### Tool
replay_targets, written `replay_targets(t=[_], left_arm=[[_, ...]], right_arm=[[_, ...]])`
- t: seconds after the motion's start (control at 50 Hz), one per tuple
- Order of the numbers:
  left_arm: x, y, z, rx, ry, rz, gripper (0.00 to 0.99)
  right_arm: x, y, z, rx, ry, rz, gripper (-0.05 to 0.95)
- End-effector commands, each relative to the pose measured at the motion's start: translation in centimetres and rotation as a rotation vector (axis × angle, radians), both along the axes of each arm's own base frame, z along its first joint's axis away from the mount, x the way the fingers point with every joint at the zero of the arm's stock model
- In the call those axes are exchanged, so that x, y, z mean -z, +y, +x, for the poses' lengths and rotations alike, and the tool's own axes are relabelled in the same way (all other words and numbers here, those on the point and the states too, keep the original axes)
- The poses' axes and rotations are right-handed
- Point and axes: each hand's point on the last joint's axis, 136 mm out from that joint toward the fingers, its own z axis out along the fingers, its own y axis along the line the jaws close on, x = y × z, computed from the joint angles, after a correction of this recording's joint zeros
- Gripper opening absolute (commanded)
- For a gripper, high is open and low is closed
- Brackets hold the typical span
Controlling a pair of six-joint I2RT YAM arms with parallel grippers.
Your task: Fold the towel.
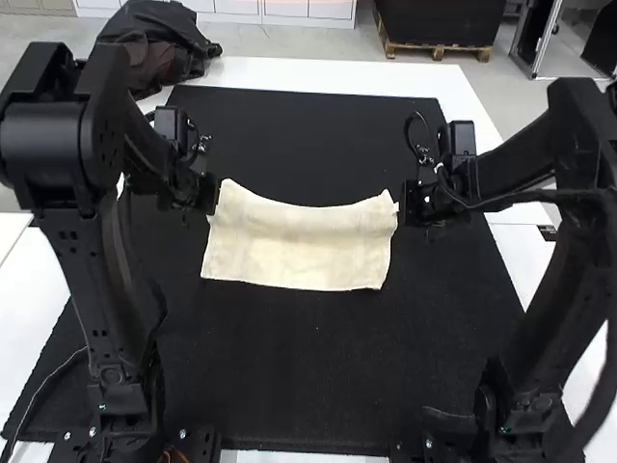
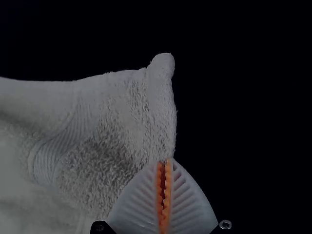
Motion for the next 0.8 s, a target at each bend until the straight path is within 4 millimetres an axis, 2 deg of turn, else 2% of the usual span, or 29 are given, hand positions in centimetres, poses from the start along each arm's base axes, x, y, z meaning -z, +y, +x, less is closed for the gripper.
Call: replay_targets(t=[0.0,0.46,0.78], left_arm=[[-1.2,0.8,-0.6,-0.008,-0.028,0.01,0.025],[-2.0,0.4,-4.3,-0.004,-0.036,0.014,0.025],[0.5,0.1,-6.8,-0.007,0.004,0.01,0.025]], right_arm=[[-1.6,-0.5,-0.3,0.012,-0.03,0.019,-0.03],[-1.2,-0.4,-4.2,-0.01,0.024,0.03,-0.03],[1.3,-0.6,-6.4,-0.012,0.072,0.028,-0.03]])
